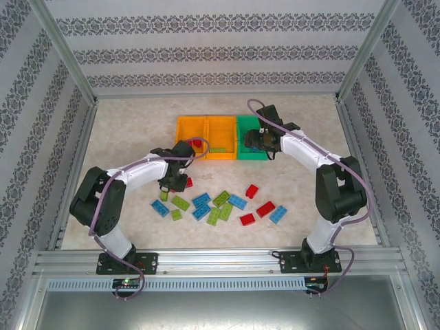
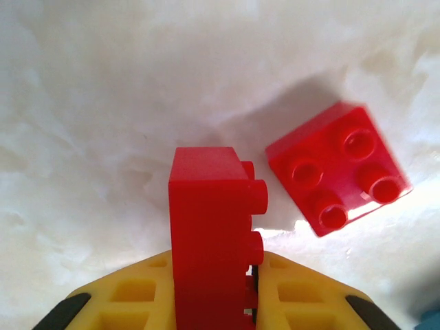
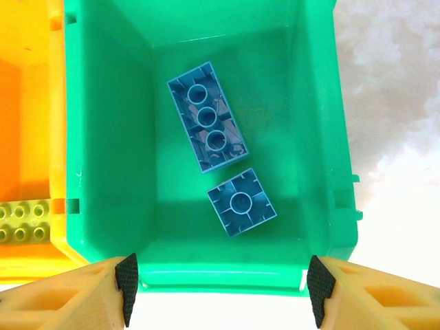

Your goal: Sort the legos into containers by color

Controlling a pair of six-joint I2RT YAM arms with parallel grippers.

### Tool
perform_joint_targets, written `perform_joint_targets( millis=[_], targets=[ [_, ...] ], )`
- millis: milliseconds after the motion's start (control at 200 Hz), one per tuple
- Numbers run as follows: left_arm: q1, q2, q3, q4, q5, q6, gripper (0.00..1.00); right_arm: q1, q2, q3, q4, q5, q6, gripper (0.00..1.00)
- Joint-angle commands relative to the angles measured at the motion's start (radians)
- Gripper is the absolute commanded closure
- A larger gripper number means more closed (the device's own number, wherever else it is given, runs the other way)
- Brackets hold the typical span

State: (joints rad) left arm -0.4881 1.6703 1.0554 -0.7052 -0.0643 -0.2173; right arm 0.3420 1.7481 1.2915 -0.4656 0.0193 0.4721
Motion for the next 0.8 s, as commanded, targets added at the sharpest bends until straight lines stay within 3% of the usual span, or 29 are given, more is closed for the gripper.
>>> perform_joint_targets(
  millis=[0, 225, 475, 794],
  targets=[
    [0.018, -0.056, 0.077, -0.041, -0.036, -0.023, 0.9, -0.002, -0.067, -0.042, -0.005, 0.027, -0.02, 0.31],
    [0.074, -0.039, 0.224, -0.017, 0.021, -0.05, 0.9, 0.057, -0.162, -0.165, -0.059, 0.014, -0.015, 0.3],
    [0.134, 0.159, 0.463, -0.011, 0.124, -0.065, 0.88, 0.132, -0.248, -0.329, -0.05, -0.001, 0.137, 0.28],
    [0.169, 0.335, 0.641, -0.002, 0.182, -0.126, 0.82, 0.217, -0.253, -0.383, -0.12, -0.039, 0.286, 0.23]
  ],
)
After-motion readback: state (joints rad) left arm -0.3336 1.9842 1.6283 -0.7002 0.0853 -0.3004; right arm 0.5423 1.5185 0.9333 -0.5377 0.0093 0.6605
